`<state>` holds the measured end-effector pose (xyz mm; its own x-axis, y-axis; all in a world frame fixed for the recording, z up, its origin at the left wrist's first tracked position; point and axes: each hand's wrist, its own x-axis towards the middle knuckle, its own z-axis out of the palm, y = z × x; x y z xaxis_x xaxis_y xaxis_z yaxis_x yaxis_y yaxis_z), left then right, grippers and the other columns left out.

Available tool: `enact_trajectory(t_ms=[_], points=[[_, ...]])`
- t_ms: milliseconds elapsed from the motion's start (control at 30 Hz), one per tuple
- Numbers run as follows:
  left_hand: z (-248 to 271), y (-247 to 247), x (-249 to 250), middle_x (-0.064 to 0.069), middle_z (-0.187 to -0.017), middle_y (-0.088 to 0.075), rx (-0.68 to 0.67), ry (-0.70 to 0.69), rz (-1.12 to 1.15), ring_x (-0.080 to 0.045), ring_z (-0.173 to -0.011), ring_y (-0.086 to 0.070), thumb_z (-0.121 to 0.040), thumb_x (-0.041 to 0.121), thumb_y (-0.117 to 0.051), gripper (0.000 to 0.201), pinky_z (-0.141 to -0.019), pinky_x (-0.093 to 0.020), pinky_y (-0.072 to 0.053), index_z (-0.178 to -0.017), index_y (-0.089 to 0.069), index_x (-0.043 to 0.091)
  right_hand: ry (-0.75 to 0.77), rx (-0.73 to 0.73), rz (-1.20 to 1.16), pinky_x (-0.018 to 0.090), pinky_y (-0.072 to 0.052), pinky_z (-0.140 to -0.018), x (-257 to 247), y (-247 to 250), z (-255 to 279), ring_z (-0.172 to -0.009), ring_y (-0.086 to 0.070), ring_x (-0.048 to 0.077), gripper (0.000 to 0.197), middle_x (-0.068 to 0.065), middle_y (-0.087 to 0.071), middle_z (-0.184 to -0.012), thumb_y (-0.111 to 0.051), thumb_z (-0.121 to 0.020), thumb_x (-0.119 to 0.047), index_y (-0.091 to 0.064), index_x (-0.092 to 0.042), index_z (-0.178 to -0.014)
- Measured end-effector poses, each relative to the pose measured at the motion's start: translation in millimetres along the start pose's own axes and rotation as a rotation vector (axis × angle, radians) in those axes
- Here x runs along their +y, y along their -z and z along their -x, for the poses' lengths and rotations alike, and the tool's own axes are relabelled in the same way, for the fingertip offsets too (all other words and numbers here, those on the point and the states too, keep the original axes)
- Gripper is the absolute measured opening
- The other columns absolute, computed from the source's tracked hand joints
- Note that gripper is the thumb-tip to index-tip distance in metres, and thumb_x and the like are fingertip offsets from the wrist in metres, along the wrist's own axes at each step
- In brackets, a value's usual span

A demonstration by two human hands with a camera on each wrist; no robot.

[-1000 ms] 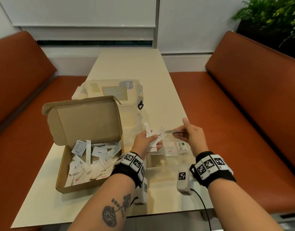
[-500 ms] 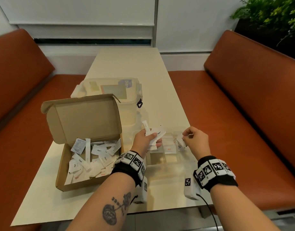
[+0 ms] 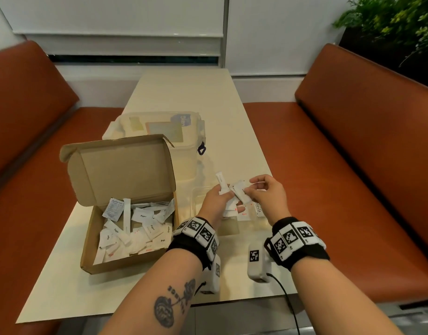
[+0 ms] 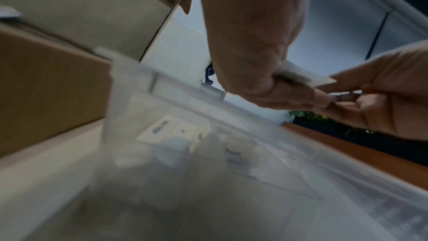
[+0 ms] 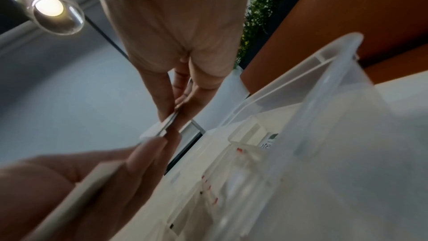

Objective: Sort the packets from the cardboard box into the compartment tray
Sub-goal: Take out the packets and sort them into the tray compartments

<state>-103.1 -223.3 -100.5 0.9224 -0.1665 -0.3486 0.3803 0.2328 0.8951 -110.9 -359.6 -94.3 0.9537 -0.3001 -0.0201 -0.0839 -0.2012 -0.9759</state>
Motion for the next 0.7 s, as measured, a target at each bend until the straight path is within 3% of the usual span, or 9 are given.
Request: enact_trajectory(t_ms=[33,133,167,267,300,467,567,700], points=[[0.3,0.1,0.9,-0.02,-0.112,-0.064,0.002,0.009,0.021,-0.037,-0.097,-0.065,-0.096,0.002,-0.049,0.022,-0.08,-0.048,-0.057,-0.116,-0.058,0.001,-0.007,0.005,0.007,0.033,-0.054,-0.072,1.4,-2.0,-0.4,-0.07,-0.061,0.018,0.019,-0.001,-0.061,-0.072,-0.072,-0.077,-0.002,-0.064,-0.012,-0.09],[2.1,3.0,2.3,-0.019,-0.107,-0.063,0.006,0.058,0.13,-0.029,-0.083,-0.065,-0.098,0.006,-0.045,0.019,-0.059,-0.036,-0.06,-0.114,-0.055,0.002,-0.002,-0.002,0.048,0.029,-0.049,-0.07,5.1,-5.2,-1.4,-0.068,-0.061,0.014,0.016,-0.003,-0.062,-0.067,-0.071,-0.079,-0.004,-0.066,-0.013,-0.09],[2.1,4.6,1.7,-0.019,-0.108,-0.063,0.006,0.054,0.135,-0.029,-0.083,-0.065,-0.098,0.007,-0.046,0.02,-0.06,-0.035,-0.06,-0.115,-0.055,0.001,0.001,-0.009,0.052,0.028,-0.047,-0.069,5.8,-6.2,-1.4,-0.065,-0.059,0.012,0.015,-0.004,-0.061,-0.065,-0.07,-0.08,-0.004,-0.066,-0.014,-0.09],[3.1,8.5,-1.8,-0.02,-0.112,-0.065,-0.002,-0.01,0.034,-0.032,-0.093,-0.065,-0.093,0.003,-0.055,0.025,-0.081,-0.045,-0.057,-0.118,-0.058,0.001,0.005,-0.053,0.054,0.024,-0.045,-0.065,5.3,-9.8,-0.6,-0.059,-0.053,0.009,0.012,-0.007,-0.055,-0.06,-0.066,-0.084,-0.004,-0.068,-0.012,-0.093],[3.7,9.8,-2.2,-0.02,-0.112,-0.065,0.003,-0.025,0.014,-0.032,-0.094,-0.065,-0.091,0.0,-0.056,0.027,-0.082,-0.046,-0.057,-0.118,-0.058,0.001,0.004,-0.073,0.053,0.023,-0.045,-0.063,4.3,-11.0,-0.6,-0.058,-0.051,0.009,0.011,-0.007,-0.052,-0.059,-0.065,-0.085,-0.005,-0.068,-0.011,-0.093],[4.4,17.7,0.3,-0.016,-0.103,-0.066,-0.007,-0.056,0.058,-0.026,-0.083,-0.065,-0.089,-0.001,-0.06,0.027,-0.06,-0.031,-0.059,-0.116,-0.059,0.0,-0.022,-0.15,0.069,0.023,-0.046,-0.061,-1.6,-16.6,-2.0,-0.059,-0.055,0.011,0.018,0.0,-0.059,-0.065,-0.073,-0.08,-0.009,-0.065,-0.009,-0.096],[5.5,22.4,1.7,-0.02,-0.107,-0.065,0.012,-0.056,0.073,-0.027,-0.083,-0.066,-0.09,0.003,-0.061,0.024,-0.058,-0.029,-0.059,-0.114,-0.059,0.002,-0.053,-0.121,0.044,0.023,-0.046,-0.062,-3.5,-19.9,-5.4,-0.065,-0.059,0.015,0.018,0.008,-0.067,-0.075,-0.074,-0.078,-0.009,-0.067,-0.007,-0.095],[2.6,29.0,2.8,-0.021,-0.109,-0.064,0.07,-0.091,0.077,-0.031,-0.086,-0.065,-0.09,0.002,-0.061,0.023,-0.06,-0.032,-0.06,-0.112,-0.059,0.0,-0.048,-0.105,0.052,0.02,-0.044,-0.059,-3.5,-23.4,-8.5,-0.063,-0.057,0.013,0.009,0.006,-0.068,-0.077,-0.071,-0.081,-0.01,-0.068,-0.01,-0.09]])
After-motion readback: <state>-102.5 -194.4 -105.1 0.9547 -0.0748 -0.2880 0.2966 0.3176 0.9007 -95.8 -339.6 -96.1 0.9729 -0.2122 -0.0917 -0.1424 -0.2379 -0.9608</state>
